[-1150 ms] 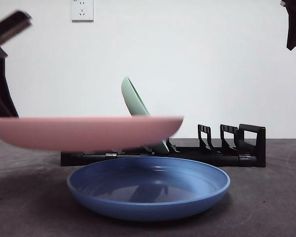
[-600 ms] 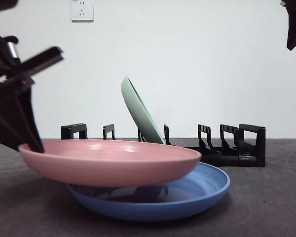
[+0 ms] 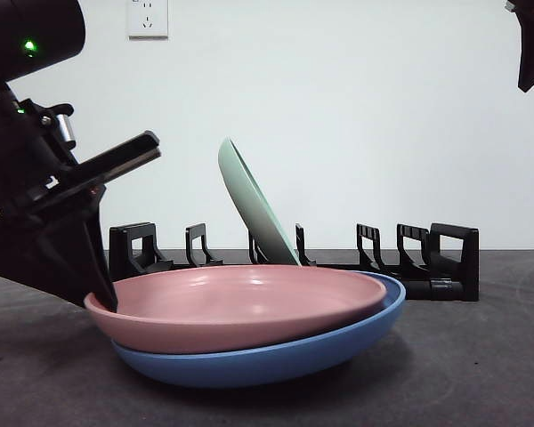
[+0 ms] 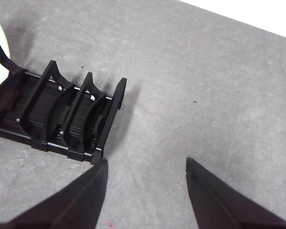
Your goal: Place the plate
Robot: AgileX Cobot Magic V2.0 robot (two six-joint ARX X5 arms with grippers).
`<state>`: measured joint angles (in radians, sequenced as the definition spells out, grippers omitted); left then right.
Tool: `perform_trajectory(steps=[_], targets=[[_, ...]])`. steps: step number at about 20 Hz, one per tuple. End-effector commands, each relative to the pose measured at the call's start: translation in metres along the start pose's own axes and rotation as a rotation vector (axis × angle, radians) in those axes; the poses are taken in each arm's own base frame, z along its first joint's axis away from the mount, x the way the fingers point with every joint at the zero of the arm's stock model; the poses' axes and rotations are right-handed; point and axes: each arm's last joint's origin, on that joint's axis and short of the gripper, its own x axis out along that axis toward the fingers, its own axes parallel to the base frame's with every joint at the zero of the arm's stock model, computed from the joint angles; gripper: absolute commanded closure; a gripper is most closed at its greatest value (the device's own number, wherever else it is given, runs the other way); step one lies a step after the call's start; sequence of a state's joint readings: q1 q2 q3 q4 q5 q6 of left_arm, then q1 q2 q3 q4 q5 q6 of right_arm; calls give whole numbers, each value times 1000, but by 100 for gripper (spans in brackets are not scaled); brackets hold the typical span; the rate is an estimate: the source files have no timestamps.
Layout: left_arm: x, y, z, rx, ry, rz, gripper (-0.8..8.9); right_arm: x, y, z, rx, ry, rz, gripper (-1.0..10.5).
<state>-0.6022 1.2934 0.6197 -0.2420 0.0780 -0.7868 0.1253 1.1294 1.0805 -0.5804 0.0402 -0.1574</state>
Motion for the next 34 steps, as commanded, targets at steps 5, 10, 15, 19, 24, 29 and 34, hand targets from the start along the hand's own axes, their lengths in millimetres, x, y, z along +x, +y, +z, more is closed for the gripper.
perform_trajectory(steps=[5, 10, 15, 19, 24, 29, 34], targets=[[0, -17, 1, 24, -17, -58, 803, -1, 0, 3, 14, -10, 2, 692], [0, -20, -1, 45, -13, -73, 717, -1, 1, 3, 17, -10, 2, 693], [0, -21, -2, 47, 27, -115, 653, -1, 3, 4, 11, -10, 11, 693], [-16, -28, 7, 85, 19, -216, 653, -1, 8, 4, 0, -16, 44, 692], [-71, -33, 26, 235, -33, -218, 653, -1, 13, 5, -4, -20, 86, 692], [-118, -28, 39, 348, -114, -143, 653, -2, 15, 5, 1, -27, 111, 692], [-179, -35, 47, 595, -286, -155, 653, -5, 38, 13, 70, -80, 389, 692]])
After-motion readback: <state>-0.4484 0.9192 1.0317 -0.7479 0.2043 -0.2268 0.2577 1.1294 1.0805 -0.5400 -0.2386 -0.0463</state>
